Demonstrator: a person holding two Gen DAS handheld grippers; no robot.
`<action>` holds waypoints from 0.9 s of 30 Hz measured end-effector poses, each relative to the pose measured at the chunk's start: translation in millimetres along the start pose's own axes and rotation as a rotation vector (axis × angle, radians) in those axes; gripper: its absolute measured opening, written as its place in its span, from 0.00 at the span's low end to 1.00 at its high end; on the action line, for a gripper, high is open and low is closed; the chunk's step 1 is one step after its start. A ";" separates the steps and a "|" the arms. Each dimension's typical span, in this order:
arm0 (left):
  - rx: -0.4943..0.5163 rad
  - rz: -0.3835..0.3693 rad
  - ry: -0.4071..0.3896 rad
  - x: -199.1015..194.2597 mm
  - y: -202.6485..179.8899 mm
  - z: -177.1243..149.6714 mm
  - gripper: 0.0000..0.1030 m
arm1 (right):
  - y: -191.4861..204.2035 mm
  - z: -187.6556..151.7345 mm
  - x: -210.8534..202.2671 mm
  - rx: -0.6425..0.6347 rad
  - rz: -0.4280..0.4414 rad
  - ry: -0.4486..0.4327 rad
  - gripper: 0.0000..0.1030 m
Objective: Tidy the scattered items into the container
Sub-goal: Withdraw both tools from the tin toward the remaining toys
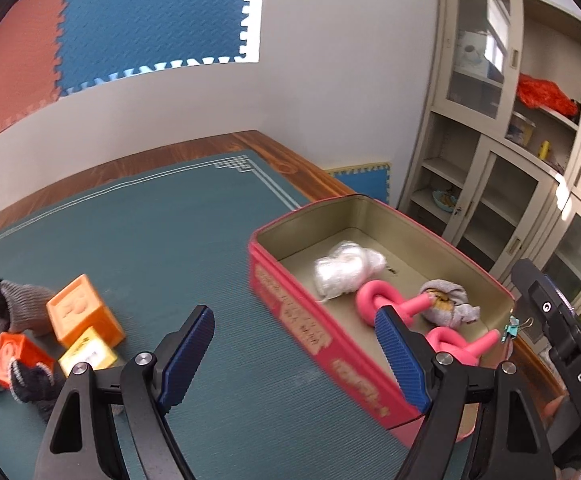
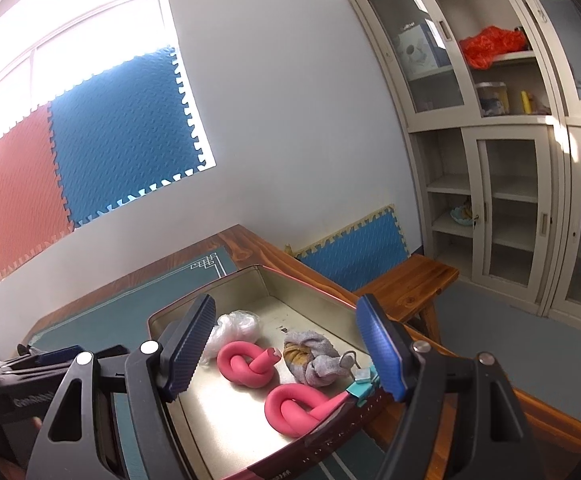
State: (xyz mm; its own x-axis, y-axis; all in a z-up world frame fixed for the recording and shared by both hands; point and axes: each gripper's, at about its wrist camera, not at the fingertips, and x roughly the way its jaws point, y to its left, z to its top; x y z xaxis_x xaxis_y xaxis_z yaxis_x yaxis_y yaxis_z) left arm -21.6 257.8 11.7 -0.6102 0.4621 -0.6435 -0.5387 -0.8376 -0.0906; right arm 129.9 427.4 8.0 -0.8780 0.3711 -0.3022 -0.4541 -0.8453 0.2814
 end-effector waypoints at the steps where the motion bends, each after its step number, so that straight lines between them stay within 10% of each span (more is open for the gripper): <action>1: -0.006 0.006 -0.001 -1.8 4.8 -1.0 0.82 | 1.2 -0.3 -0.3 -0.007 -0.002 -0.003 0.74; 18: -0.257 0.186 -0.015 -60.1 151.4 -38.6 0.82 | 41.8 -4.1 -10.8 -0.188 -0.027 -0.066 0.74; 27: -0.325 0.259 -0.024 -76.5 208.6 -53.0 0.82 | 114.7 -0.5 -7.3 -0.261 0.256 0.118 0.78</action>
State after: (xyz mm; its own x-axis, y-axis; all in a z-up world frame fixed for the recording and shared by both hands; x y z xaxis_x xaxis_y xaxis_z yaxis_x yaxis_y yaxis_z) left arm -56.5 32.3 1.7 -0.7169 0.2274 -0.6590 -0.1562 -0.9737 -0.1661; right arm 84.3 327.6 42.0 -0.9278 0.1015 -0.3591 -0.1554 -0.9800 0.1246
